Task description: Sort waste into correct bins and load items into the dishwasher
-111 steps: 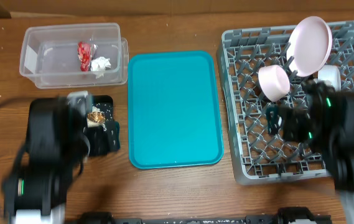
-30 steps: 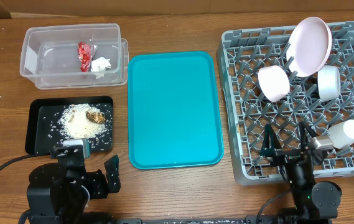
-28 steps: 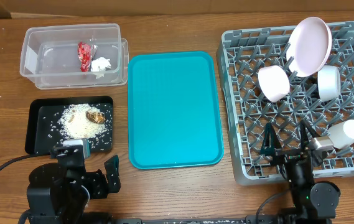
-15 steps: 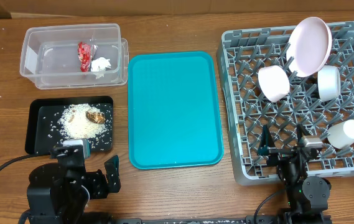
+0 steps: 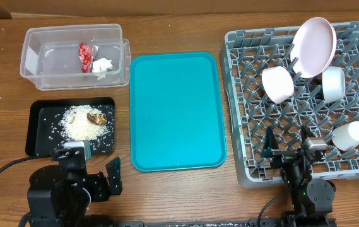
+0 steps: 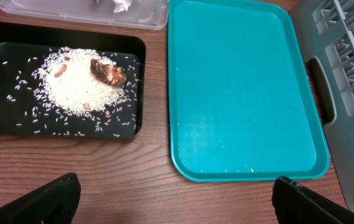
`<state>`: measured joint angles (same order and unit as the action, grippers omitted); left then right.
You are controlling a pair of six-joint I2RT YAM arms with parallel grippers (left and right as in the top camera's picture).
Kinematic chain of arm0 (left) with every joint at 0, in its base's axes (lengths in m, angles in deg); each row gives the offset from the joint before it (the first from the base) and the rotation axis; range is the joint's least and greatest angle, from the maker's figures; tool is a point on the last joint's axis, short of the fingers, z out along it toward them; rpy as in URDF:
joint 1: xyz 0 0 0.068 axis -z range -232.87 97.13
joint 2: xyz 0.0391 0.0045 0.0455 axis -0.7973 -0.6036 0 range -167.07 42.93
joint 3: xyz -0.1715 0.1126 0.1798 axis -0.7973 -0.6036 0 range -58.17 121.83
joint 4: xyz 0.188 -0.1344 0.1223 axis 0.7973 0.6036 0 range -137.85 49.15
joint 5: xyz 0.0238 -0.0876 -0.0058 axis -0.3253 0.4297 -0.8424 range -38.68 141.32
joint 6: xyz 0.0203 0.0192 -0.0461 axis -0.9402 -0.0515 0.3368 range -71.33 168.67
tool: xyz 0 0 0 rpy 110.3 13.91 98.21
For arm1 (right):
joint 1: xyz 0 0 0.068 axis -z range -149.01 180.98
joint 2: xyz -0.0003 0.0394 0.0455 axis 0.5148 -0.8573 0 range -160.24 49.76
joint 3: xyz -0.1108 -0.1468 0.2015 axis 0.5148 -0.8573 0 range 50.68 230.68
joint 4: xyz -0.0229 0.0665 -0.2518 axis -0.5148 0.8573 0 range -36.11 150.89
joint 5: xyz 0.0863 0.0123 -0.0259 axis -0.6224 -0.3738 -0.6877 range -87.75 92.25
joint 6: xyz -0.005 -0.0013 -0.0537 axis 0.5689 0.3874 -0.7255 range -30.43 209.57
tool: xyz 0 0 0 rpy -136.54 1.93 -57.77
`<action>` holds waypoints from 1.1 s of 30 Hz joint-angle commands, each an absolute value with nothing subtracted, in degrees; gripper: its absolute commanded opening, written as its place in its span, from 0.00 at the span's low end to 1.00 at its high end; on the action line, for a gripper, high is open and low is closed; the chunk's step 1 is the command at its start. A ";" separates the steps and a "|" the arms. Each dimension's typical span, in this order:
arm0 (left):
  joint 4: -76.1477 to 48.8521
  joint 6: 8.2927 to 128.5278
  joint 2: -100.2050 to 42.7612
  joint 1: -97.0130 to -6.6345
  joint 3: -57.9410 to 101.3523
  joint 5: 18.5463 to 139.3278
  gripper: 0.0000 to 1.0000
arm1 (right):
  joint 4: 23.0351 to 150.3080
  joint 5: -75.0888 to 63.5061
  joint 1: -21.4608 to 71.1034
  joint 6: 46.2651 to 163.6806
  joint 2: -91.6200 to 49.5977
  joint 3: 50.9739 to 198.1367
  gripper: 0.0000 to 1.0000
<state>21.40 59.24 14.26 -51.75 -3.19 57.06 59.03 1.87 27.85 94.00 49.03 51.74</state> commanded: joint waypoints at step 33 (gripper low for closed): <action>-0.13 59.00 29.28 -51.68 -28.15 53.93 1.00 | 58.64 2.63 27.52 93.65 49.58 51.13 1.00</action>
<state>4.48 59.20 25.34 -51.75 -21.22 54.68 58.99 2.31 27.83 94.02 49.03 51.74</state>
